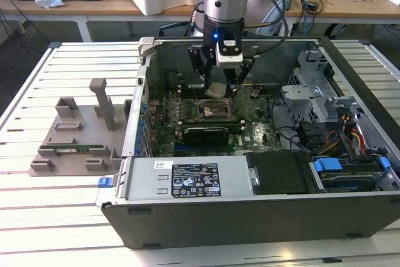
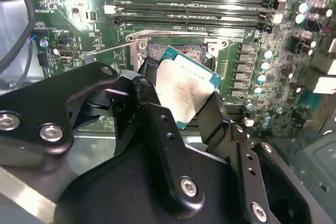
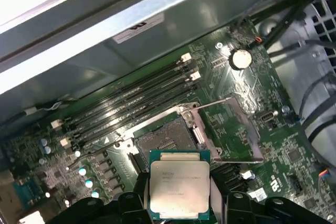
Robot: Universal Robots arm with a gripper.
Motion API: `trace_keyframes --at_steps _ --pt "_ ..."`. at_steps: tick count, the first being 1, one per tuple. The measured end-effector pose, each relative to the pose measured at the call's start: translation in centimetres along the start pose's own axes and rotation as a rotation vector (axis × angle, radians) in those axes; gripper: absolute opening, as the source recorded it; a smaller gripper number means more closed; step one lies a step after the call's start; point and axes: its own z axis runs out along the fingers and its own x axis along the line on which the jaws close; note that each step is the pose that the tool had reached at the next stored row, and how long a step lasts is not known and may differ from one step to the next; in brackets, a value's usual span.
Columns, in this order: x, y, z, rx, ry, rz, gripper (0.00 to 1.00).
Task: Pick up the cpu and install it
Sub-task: 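Place the cpu into insertion slot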
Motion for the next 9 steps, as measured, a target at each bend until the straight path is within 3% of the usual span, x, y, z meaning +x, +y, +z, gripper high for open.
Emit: trace_keyframes --at_steps 9 --pt "0.00 0.00 0.02 0.0031 0.0044 0.160 0.55"
